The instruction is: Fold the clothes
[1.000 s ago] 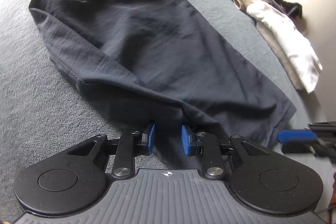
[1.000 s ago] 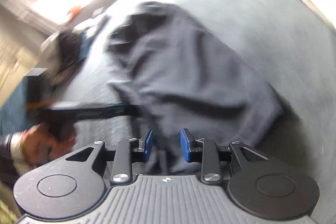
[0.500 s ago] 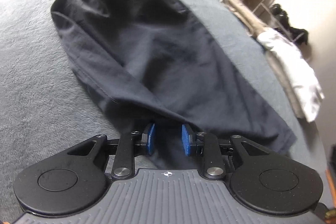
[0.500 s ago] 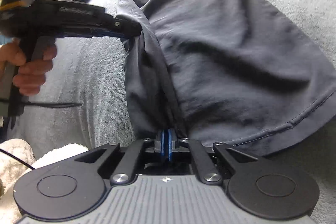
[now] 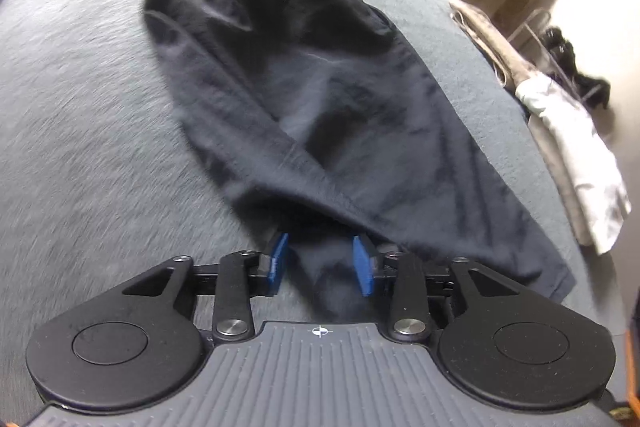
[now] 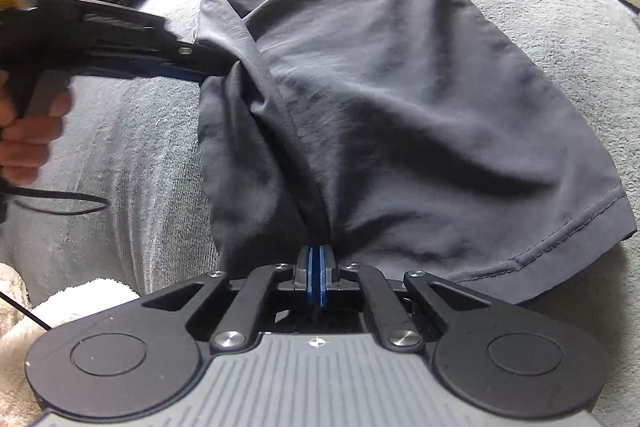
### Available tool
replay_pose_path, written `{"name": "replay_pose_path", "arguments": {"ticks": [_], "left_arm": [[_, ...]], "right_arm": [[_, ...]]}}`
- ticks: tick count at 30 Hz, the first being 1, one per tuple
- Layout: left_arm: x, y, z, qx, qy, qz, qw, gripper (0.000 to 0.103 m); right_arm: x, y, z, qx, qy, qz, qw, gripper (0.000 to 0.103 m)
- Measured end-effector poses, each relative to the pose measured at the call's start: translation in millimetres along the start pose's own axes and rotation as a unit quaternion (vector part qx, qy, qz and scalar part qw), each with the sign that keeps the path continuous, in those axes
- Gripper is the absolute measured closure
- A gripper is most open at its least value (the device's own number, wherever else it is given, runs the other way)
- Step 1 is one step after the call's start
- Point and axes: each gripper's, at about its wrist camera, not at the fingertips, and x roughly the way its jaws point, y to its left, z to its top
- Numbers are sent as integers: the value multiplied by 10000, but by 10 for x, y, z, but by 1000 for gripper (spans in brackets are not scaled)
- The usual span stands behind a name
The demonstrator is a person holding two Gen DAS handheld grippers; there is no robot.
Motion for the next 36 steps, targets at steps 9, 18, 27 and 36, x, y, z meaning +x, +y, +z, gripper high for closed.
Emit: {"name": "replay_pose_path", "arguments": {"ticks": [9,18,27,36], "left_arm": [[201,-60,-585,-695,1362,-1013,9830,66],[392,-216,-748,-755,1734,-1166,9750,66],[545,-33,-680,-1663,2037,-1596,9515,67],[648,-100,-787,-1811,2069,-1779,9449,68]], "right_arm": [[-101,-141,26,443,-36,65,9990,101],[-79,-174,62,426,60,75,9990,101],[-53,-253,66,635,119,216,9977,101],[-59,-349,40,858,74,422,9954,101]]}}
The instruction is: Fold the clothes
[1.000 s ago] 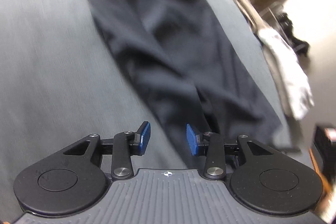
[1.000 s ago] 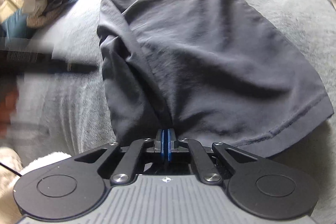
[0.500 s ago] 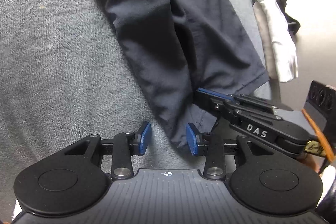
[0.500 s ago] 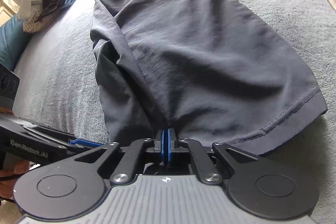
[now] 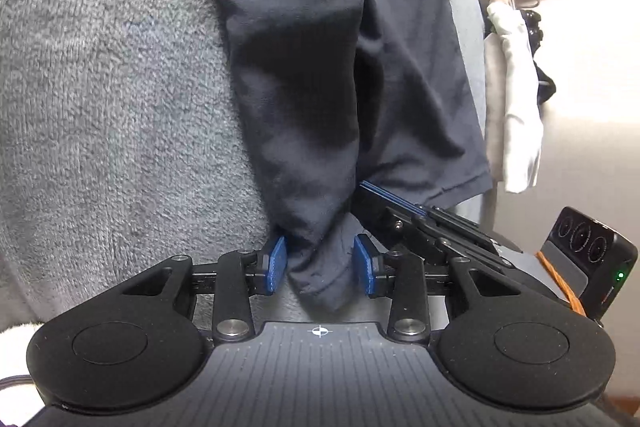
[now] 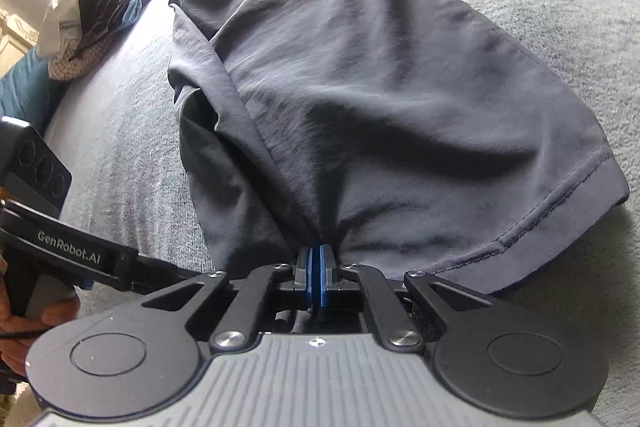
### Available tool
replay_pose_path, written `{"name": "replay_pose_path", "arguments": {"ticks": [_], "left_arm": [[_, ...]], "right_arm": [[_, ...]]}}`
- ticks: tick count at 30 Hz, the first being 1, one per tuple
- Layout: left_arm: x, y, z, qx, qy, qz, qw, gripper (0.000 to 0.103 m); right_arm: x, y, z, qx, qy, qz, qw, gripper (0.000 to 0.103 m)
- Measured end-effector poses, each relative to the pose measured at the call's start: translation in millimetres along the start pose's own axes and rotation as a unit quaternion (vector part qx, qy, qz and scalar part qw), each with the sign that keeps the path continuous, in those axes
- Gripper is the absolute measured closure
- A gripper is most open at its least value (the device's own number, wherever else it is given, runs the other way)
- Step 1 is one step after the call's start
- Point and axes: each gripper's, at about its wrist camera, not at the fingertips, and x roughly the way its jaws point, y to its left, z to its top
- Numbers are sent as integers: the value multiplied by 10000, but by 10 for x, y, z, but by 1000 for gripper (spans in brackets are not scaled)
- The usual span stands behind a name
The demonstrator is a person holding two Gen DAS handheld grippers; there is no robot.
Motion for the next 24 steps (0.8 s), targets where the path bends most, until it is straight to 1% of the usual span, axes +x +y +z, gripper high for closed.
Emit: {"name": "replay_pose_path", "arguments": {"ticks": [3,5,10,15,18,21,24], "left_arm": [[-3,-18,-17,-63,131,34,9999,69],[-48,-51,-38,34,123,169,9998,70],[-57,-18,-42,-49,-157,335,9993,70],[26,-38,-96,-58,-131,178,9997,68],[90,17,-146,-288,105,-42,9995,68],[129,53,-185,-443,139,-157,9988,68],[180,88,-150,-685,218,-271,9970,68]], "right_arm": [[-4,-44,0,132,-22,94,9999,101],[-8,-58,1,165,-30,133,9998,101],[-11,-81,-10,210,-63,201,9996,101],[-17,-106,-31,304,-111,263,9991,100],[-14,-123,-28,363,-117,304,9988,100],[-8,-134,-21,423,-107,338,9985,100],[-2,-157,-17,548,-99,387,9977,100]]}}
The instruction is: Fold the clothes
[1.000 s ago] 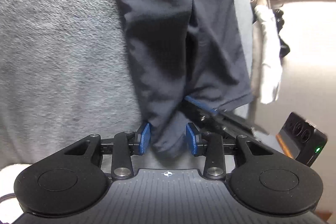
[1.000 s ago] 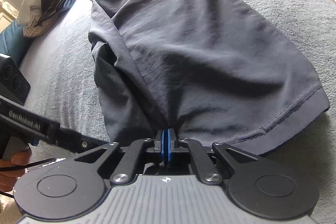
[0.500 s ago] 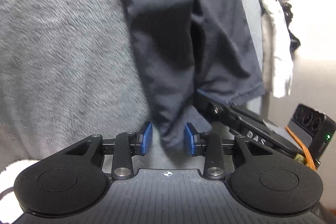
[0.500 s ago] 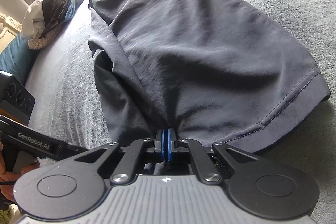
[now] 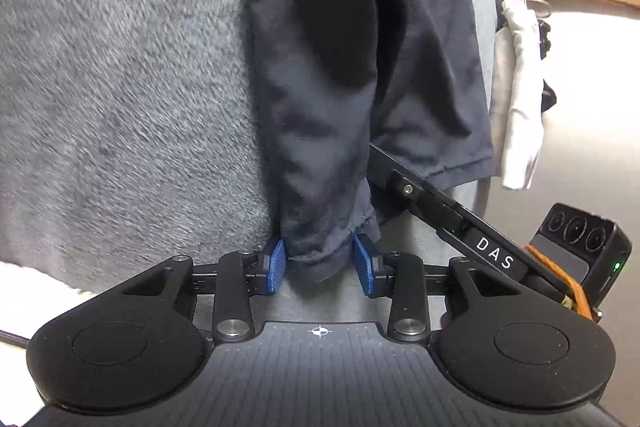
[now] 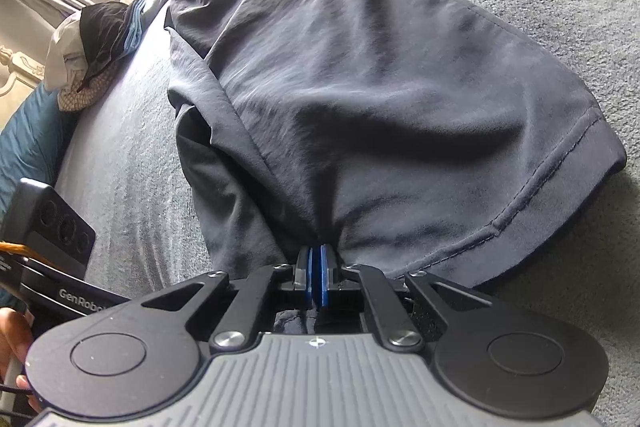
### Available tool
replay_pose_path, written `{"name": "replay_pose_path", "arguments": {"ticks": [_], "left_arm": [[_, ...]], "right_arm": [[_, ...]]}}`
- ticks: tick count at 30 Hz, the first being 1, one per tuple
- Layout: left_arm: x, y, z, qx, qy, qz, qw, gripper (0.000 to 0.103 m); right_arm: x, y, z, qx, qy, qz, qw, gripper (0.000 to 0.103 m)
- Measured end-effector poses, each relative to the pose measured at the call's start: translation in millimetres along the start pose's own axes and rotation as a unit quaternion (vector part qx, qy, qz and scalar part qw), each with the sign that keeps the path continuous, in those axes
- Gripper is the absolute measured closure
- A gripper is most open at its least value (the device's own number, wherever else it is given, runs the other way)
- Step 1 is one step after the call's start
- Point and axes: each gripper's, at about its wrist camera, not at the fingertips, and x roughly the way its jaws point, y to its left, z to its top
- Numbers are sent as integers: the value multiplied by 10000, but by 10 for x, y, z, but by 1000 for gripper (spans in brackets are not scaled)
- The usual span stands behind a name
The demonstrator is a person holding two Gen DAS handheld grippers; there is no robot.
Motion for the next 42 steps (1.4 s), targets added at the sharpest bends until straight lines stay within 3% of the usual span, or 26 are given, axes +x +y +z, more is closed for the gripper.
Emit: {"name": "replay_pose_path", "arguments": {"ticks": [3,6,9,11,13,17,20,24,30,35,42], "left_arm": [[31,5,59,-126,135,-29,9998,69],[40,-55,118,0,339,215,9992,81],[56,15,217,-512,603,203,9967,85],[71,91,270,-986,739,135,9923,86],[77,130,296,-1282,827,105,9882,86],[73,136,320,-1499,920,123,9843,86],[55,141,329,-1627,939,94,9822,86],[8,165,267,-1694,780,61,9824,85],[-68,110,163,-1498,503,269,9871,87],[-83,-94,156,-1224,386,460,9907,96],[-307,-282,112,-939,338,298,9946,97]], "right_arm": [[-5,-50,6,233,3,83,9997,99],[-82,-126,15,757,-49,212,9969,97],[-321,-248,-20,1394,-426,365,9886,88],[-500,-389,-85,1970,-694,390,9772,69],[-629,-549,-185,2519,-899,278,9632,63],[-747,-876,-431,3635,-1250,101,9231,58],[-681,-994,-491,3975,-1347,176,9075,57],[-604,-990,-408,3837,-1406,197,9125,52],[-466,-991,-253,3521,-1483,245,9238,56],[-441,-969,-226,3434,-1482,237,9271,94],[-634,-809,-244,3335,-1749,489,9251,99]]}}
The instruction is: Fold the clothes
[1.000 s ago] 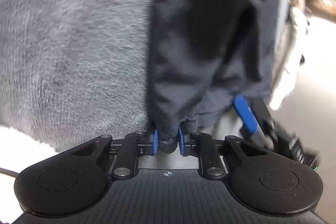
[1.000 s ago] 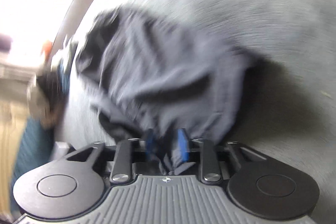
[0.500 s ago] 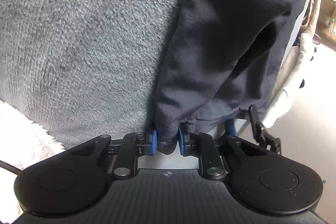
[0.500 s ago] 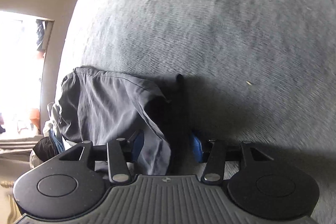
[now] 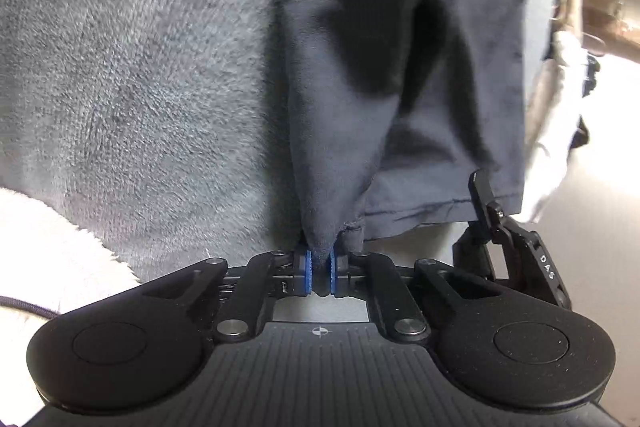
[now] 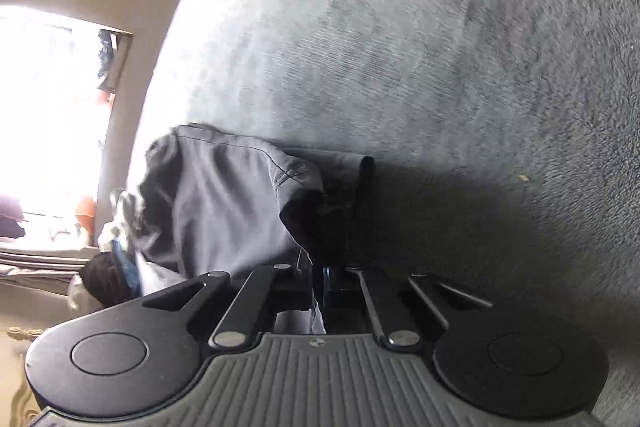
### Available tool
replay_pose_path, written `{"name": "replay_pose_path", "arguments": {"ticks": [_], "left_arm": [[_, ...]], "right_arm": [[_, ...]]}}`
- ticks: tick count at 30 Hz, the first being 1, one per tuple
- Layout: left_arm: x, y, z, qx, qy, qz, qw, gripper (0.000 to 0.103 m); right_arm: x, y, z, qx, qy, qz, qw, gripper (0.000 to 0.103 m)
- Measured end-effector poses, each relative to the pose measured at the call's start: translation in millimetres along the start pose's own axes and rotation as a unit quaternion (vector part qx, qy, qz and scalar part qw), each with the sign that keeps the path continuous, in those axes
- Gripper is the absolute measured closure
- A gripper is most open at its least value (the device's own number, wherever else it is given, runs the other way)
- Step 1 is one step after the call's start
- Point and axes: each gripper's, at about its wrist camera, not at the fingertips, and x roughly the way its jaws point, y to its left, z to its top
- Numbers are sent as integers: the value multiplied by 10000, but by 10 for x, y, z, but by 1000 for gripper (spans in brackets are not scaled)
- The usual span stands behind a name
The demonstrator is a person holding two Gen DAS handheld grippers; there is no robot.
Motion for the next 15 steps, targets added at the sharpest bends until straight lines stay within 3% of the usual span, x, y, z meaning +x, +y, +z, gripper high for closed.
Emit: {"name": "replay_pose_path", "arguments": {"ticks": [8,15], "left_arm": [[-607,-130,71,71,-358,-688,9970,98],[-980,-210,379,91,-694,-1258,9896,98]], "right_arm": [[-61,615,55,-412,-211,456,9979,100],[127,1286,251,-909,-203,763,9927,100]]}}
